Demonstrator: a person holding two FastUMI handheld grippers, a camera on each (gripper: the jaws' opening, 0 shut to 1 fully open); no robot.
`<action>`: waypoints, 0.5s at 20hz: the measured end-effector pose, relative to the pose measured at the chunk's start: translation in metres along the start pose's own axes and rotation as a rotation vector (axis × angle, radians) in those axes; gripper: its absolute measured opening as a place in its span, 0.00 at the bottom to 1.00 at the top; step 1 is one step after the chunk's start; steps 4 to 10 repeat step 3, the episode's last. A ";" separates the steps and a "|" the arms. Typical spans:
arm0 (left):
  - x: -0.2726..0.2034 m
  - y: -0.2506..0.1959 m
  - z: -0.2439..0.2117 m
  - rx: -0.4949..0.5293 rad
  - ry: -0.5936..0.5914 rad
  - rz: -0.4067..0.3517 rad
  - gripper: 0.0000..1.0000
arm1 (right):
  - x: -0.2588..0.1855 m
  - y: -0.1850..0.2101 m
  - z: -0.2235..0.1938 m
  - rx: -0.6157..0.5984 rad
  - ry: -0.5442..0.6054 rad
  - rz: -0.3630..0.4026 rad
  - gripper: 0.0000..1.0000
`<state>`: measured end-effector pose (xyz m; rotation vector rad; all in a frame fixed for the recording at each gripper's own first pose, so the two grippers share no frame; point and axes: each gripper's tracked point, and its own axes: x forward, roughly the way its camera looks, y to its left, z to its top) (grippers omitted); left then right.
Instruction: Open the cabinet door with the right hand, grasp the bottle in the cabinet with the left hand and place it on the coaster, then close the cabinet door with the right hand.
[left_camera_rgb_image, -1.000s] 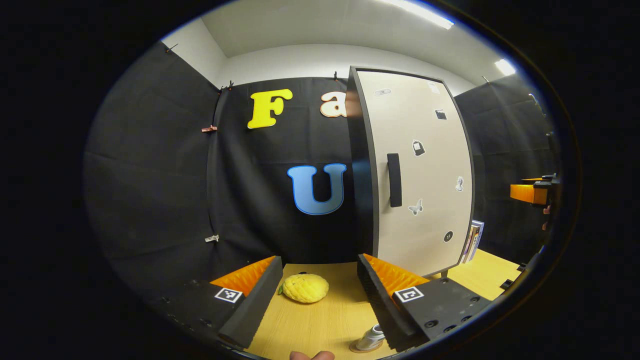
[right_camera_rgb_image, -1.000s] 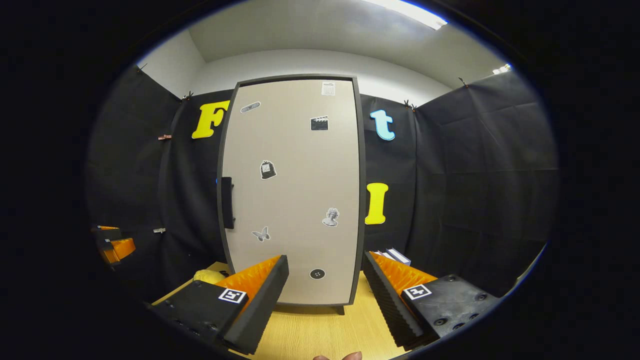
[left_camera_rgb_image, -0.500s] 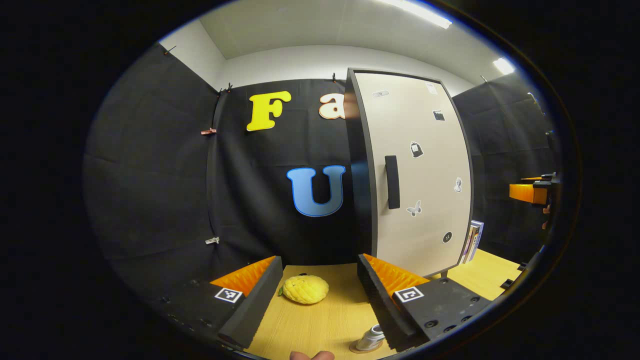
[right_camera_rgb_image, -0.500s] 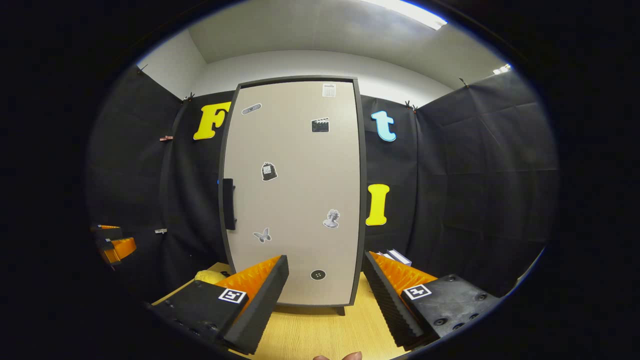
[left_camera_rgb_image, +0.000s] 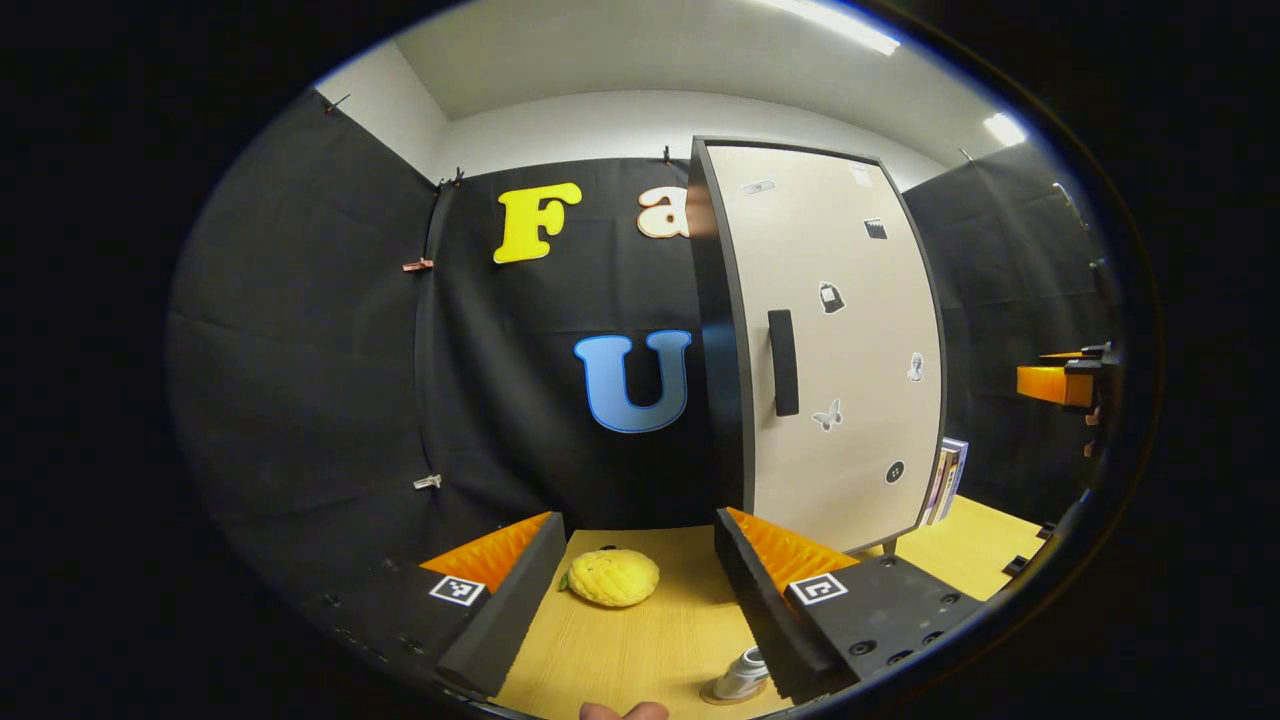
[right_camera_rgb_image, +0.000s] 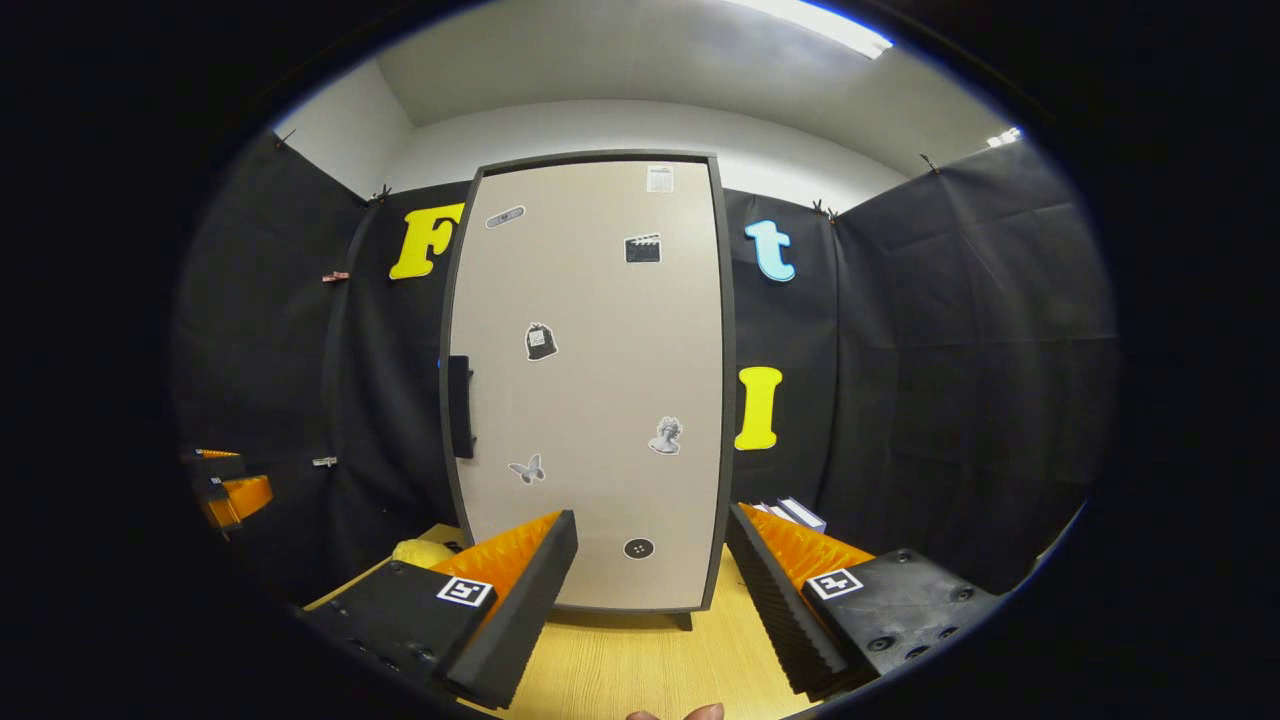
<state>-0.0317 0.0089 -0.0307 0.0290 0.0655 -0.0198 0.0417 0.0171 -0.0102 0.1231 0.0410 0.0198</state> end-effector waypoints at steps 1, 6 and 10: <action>0.000 0.001 -0.001 0.000 0.002 0.002 0.95 | 0.001 0.001 0.000 -0.001 0.000 0.001 0.98; -0.001 0.002 -0.001 -0.005 0.002 0.004 0.94 | 0.000 0.002 0.001 -0.002 -0.001 0.003 0.98; -0.001 0.002 -0.001 -0.005 0.002 0.004 0.94 | 0.000 0.002 0.001 -0.002 -0.001 0.003 0.98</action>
